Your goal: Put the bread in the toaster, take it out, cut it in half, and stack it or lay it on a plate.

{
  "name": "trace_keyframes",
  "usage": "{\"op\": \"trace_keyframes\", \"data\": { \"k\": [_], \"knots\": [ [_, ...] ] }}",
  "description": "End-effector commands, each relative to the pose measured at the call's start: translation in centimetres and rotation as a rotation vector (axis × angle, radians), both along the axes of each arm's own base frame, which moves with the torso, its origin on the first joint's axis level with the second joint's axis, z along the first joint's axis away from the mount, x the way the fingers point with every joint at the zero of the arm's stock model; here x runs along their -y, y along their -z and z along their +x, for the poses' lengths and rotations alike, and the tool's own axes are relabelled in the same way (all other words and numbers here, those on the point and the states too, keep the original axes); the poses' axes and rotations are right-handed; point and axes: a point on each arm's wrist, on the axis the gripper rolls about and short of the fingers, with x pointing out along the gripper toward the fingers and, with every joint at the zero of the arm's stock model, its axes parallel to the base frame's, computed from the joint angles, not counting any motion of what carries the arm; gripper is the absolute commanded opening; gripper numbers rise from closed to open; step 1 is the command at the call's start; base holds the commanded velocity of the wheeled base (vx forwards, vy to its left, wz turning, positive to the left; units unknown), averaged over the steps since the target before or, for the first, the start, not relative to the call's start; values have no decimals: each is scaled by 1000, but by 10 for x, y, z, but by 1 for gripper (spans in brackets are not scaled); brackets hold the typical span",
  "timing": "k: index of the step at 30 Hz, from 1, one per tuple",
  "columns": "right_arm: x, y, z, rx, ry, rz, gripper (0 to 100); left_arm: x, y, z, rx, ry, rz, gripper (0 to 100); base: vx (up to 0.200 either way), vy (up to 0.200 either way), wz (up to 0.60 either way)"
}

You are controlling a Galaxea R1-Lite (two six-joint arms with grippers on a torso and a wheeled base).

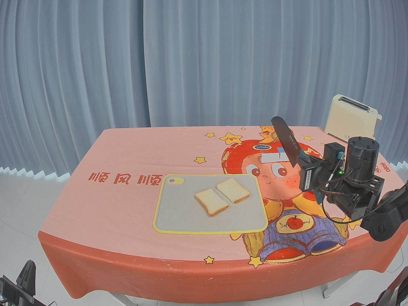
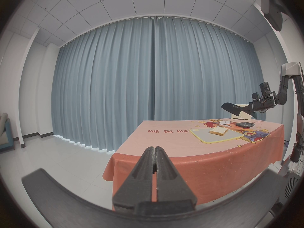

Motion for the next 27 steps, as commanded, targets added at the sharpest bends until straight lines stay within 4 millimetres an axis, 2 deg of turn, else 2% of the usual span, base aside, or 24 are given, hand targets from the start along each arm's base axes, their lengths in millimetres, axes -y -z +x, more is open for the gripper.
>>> {"op": "trace_keyframes", "data": {
  "k": [1,12,27],
  "knots": [
    [3,8,6,-27,18,-14,0,0,4,0,2,-1,0,0,0,0,0],
    [3,19,19,-52,36,-7,0,0,4,0,2,-1,0,0,0,0,0],
    [9,25,20,-76,55,-21,0,0,4,0,2,-1,0,0,0,0,0]
  ]
}}
